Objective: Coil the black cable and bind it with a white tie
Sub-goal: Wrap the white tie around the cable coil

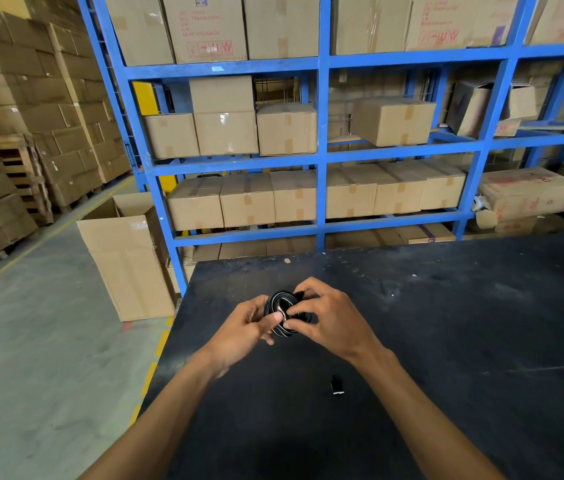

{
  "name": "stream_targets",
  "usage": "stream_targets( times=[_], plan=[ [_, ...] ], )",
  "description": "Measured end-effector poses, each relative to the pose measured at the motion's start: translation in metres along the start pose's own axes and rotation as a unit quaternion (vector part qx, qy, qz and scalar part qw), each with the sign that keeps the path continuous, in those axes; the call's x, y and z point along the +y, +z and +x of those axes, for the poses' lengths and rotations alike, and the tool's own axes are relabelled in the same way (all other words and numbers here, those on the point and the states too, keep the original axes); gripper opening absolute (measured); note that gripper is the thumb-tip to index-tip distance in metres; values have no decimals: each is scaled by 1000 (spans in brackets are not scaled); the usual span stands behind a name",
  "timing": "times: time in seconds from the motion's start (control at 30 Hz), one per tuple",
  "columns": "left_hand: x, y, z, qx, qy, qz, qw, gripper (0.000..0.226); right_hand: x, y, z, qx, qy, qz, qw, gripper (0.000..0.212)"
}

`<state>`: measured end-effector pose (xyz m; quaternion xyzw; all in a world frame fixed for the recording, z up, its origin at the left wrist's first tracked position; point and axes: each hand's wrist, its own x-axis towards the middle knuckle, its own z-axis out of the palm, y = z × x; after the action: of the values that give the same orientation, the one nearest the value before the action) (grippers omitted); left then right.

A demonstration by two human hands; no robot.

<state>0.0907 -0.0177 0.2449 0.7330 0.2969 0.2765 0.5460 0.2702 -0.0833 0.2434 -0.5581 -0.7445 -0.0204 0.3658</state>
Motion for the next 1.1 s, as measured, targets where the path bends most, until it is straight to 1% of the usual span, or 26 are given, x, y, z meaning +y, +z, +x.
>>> stream_targets(
  times=[0.4,0.5,0.63,0.7,0.8,0.93,1.1],
  plan=[
    [0,-2,1,1,5,1,1000,21,-3,0,2,6,9,-15,1000,20],
    [-1,-2,2,1,6,-2,1000,21,-6,2,2,21,17,-18,999,16],
    [-4,0,4,21,-1,4,1000,20,-8,7,1,58,41,-11,997,7],
    [-6,1,4,31,-5,4,1000,18,-9,10,0,71,39,3,997,3],
    [-8,1,4,39,-11,3,999,19,-9,13,-1,96,37,32,994,5],
    [-8,0,2,44,-12,7,999,20,-8,15,0,129,50,99,985,7],
    [-8,1,1,45,-12,4,999,21,-7,14,1,155,59,155,974,21]
  ],
)
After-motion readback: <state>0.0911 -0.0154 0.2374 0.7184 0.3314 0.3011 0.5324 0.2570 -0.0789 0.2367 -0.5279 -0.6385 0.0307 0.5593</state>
